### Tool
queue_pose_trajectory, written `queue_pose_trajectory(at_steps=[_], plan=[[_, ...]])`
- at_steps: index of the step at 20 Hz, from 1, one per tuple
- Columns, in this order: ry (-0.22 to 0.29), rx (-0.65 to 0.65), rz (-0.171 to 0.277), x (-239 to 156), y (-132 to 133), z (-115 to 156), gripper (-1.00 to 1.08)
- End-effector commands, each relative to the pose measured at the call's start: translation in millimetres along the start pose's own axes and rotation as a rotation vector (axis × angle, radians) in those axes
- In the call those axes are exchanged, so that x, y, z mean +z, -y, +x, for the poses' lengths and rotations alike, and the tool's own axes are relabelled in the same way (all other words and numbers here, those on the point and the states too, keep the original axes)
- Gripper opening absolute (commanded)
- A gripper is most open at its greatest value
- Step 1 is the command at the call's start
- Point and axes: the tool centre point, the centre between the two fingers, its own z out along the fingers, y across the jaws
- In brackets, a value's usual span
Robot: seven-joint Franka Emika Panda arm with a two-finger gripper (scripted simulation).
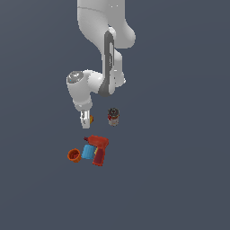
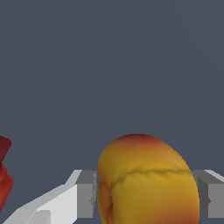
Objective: Pick up a designated object from a clutter of objects.
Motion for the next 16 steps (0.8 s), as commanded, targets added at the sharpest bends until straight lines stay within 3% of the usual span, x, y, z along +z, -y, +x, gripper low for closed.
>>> queue_pose_trajectory(at_steps=[1,16], plan=[[0.0,-0.001,0.001,-8.6,6.6,-7.8,-1.0],[-0.005,0.002,-0.001,-100.0,75.0,-92.4,-1.0]])
